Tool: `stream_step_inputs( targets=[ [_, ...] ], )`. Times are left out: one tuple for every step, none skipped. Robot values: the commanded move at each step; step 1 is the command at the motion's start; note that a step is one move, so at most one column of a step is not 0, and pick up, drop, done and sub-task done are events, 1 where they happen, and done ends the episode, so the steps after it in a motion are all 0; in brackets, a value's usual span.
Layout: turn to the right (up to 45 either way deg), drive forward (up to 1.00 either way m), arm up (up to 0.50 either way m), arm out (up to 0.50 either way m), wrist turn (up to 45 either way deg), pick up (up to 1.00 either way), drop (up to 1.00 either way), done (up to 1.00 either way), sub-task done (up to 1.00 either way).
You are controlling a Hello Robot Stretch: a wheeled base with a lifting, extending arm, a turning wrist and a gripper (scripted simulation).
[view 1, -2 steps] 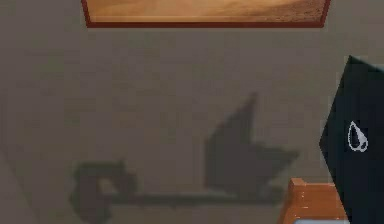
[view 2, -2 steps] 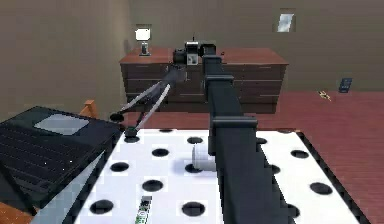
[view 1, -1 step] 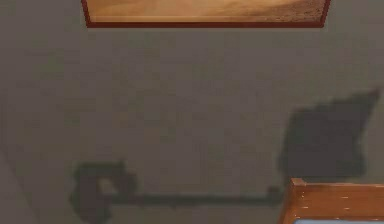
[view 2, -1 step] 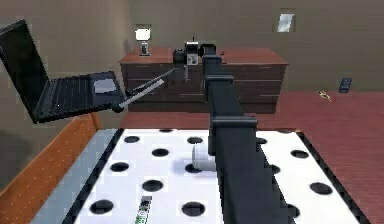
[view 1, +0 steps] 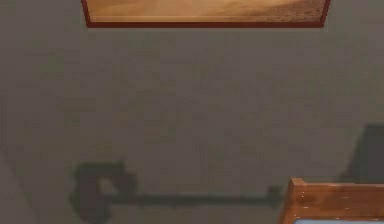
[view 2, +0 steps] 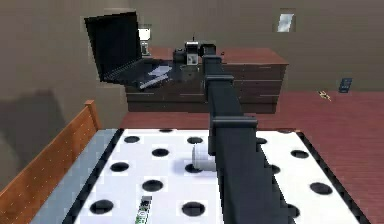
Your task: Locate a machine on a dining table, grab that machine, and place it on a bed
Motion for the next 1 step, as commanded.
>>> stream_step_inputs(
  targets=[
    [0.0,0.0,0.0,0.0,39.0,0.0,0.0,0.0,0.0]
  ],
)
